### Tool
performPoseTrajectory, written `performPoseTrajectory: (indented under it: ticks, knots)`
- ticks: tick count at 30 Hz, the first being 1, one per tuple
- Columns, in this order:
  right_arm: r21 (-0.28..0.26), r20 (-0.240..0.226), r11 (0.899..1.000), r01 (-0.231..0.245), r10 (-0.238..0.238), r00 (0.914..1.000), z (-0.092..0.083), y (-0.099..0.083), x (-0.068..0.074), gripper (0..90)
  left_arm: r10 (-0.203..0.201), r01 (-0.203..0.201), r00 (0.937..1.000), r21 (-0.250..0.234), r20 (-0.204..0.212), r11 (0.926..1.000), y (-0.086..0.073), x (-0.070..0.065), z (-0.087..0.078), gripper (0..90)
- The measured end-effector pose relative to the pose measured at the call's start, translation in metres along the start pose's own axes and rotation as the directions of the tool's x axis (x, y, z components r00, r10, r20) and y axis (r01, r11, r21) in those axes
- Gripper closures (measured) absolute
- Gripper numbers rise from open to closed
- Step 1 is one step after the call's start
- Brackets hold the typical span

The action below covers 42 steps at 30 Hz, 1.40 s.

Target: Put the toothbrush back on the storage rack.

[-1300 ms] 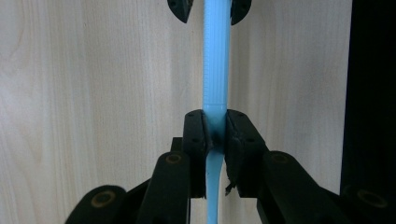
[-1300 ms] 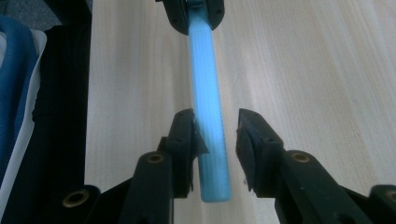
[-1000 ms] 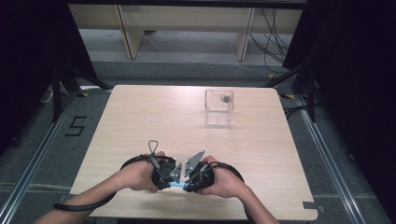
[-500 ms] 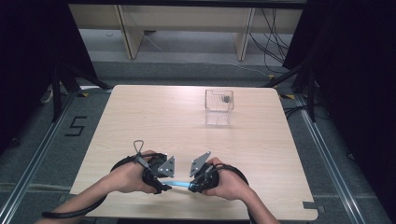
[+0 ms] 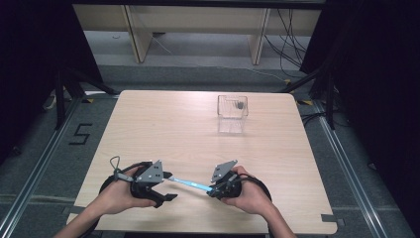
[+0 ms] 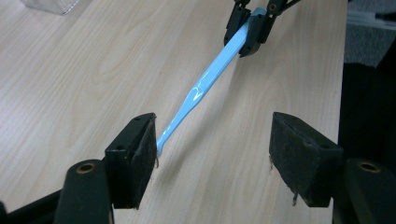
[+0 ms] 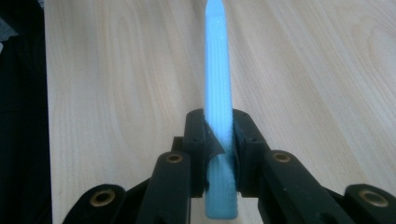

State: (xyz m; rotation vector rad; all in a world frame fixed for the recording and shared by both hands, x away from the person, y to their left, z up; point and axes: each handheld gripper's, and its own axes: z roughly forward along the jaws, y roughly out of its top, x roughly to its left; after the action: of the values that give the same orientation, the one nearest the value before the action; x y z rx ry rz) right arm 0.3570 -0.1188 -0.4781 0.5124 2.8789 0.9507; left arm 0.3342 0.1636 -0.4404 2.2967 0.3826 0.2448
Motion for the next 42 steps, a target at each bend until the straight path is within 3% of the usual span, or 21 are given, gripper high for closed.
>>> performPoseTrajectory:
  ticks: [3,4,6,11,13,15,16,17,18,20,22,23,24,26,28,30,34,37,39,42]
  knots:
    - [-0.014,0.021,1.0,-0.01,0.011,0.9997,-0.002,-0.002,-0.001,78.5,-0.027,0.027,0.9996,-0.041,-0.005,0.9988,-0.005,0.001,-0.001,32.1]
    - [-0.022,0.025,1.0,-0.019,0.02,0.9995,-0.003,-0.003,-0.001,78.6,-0.048,0.047,0.9987,-0.087,-0.015,0.9951,-0.009,0.001,-0.002,32.2]
    - [-0.044,0.044,0.999,-0.016,0.018,0.9989,-0.004,-0.005,-0.002,78.5,-0.067,0.064,0.9975,-0.128,-0.021,0.9897,-0.013,-0.001,-0.001,32.1]
    - [-0.088,0.095,0.994,-0.065,0.073,0.9928,-0.012,-0.011,-0.005,78.6,-0.115,0.111,0.9932,-0.152,-0.016,0.9821,-0.022,-0.002,0.0,32.3]
    - [-0.123,0.111,0.988,-0.097,0.111,0.9876,-0.015,-0.013,-0.005,78.6,-0.15,0.148,0.9887,-0.174,0.0,0.9735,-0.025,0.0,0.003,32.1]
    - [-0.157,0.144,0.985,-0.076,0.099,0.9846,-0.019,-0.014,-0.008,78.6,-0.162,0.161,0.9867,-0.181,0.01,0.9702,-0.026,0.001,0.004,30.8]
    - [-0.174,0.152,0.98,-0.097,0.124,0.9806,-0.021,-0.014,-0.008,78.6,-0.191,0.19,0.9816,-0.197,0.014,0.962,-0.028,0.003,0.006,30.4]
    - [-0.18,0.156,0.978,-0.102,0.131,0.979,-0.024,-0.014,-0.008,78.6,-0.191,0.19,0.9816,-0.197,0.014,0.962,-0.028,0.003,0.006,30.1]
    - [-0.203,0.173,0.973,-0.11,0.146,0.974,-0.026,-0.015,-0.008,78.6,-0.21,0.207,0.9777,-0.221,0.012,0.953,-0.028,0.006,0.008,29.8]
    - [-0.239,0.193,0.965,-0.107,0.155,0.9688,-0.029,-0.016,-0.01,78.6,-0.236,0.232,0.9717,-0.236,0.014,0.9435,-0.028,0.008,0.011,29.4]
    - [-0.27,0.204,0.956,-0.118,0.177,0.9629,-0.03,-0.018,-0.011,78.6,-0.257,0.254,0.9663,-0.241,0.022,0.9367,-0.028,0.01,0.013,29.1]
    - [-0.27,0.204,0.956,-0.118,0.177,0.9629,-0.03,-0.018,-0.011,78.6,-0.257,0.254,0.9663,-0.241,0.022,0.9367,-0.028,0.01,0.013,29.1]
    - [-0.304,0.225,0.945,-0.119,0.193,0.955,-0.031,-0.019,-0.012,78.6,-0.267,0.267,0.9631,-0.243,0.033,0.9324,-0.027,0.013,0.018,29.1]
    - [-0.318,0.22,0.937,-0.143,0.219,0.9505,-0.032,-0.019,-0.012,78.6,-0.266,0.264,0.9636,-0.234,0.02,0.9359,-0.025,0.016,0.022,29.1]
    - [-0.331,0.229,0.933,-0.14,0.223,0.9476,-0.032,-0.02,-0.013,78.6,-0.276,0.272,0.9609,-0.236,0.014,0.933,-0.022,0.019,0.026,29.1]
    - [-0.347,0.234,0.928,-0.137,0.227,0.9453,-0.032,-0.02,-0.013,78.6,-0.289,0.284,0.9573,-0.249,0.019,0.9258,-0.019,0.022,0.031,29.1]
    - [-0.38,0.238,0.916,-0.132,0.234,0.9425,-0.032,-0.018,-0.011,78.6,-0.328,0.328,0.9436,-0.266,0.044,0.9067,-0.009,0.027,0.037,28.7]
    - [-0.405,0.253,0.908,-0.102,0.219,0.9422,-0.031,-0.016,-0.01,78.6,-0.314,0.313,0.9487,-0.255,0.036,0.915,0.0,0.029,0.039,28.2]
    - [-0.405,0.267,0.911,-0.083,0.204,0.9417,-0.031,-0.014,-0.009,78.6,-0.319,0.317,0.947,-0.267,0.034,0.9103,0.004,0.031,0.039,28.5]
    - [-0.418,0.259,0.904,-0.094,0.217,0.9413,-0.031,-0.012,-0.007,78.6,-0.329,0.328,0.9434,-0.274,0.046,0.9041,0.008,0.034,0.04,28.6]
